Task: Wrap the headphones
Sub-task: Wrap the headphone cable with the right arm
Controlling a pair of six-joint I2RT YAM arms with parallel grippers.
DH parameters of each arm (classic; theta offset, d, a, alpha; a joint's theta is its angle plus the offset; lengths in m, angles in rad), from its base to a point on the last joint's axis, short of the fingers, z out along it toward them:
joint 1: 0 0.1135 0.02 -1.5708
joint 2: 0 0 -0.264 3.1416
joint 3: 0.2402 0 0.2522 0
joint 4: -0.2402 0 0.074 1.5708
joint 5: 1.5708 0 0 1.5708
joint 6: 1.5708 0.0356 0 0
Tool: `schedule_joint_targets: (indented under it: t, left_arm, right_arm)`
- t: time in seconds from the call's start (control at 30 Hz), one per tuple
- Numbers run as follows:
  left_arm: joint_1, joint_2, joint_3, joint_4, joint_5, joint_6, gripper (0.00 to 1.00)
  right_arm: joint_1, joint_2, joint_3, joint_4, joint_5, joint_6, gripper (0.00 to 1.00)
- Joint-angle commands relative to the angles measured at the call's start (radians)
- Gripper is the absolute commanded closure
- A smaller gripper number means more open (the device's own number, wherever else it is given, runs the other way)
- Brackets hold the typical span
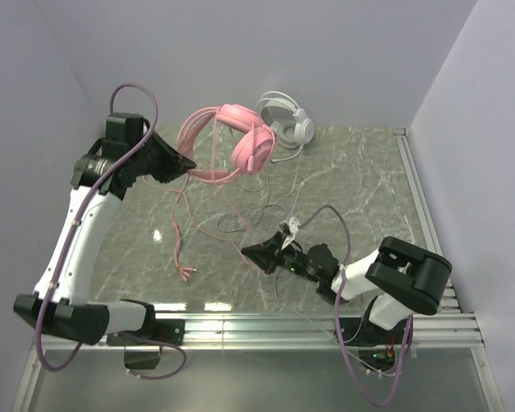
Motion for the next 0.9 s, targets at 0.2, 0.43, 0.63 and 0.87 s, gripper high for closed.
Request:
schedule_joint_targets:
  t: [0.2, 0.43, 0.63, 0.87]
  left_arm:
    - [0.027, 0.062, 0.171, 0.192, -0.097, -0.056, 0.99]
    - [0.027, 0.065, 0.188, 0.181, -0.137, -0.041, 1.00]
    - [0.027, 0.061, 0.153, 0.217, -0.179, -0.043, 1.00]
    - [0.027, 0.124, 0.262, 0.206, -0.148, -0.053, 1.00]
  right_arm:
    - [0.047, -0.031, -0.098, 0.151, 0.050, -0.032, 1.00]
    - [0.059, -0.070, -0.132, 0.174, 0.058, -0.038, 1.00]
    - [0.119, -0.172, -0.101, -0.001, 0.087, -0.084, 0.97]
    - [0.191, -0.150, -0.038, -0.070, 0.095, -0.115, 0.93]
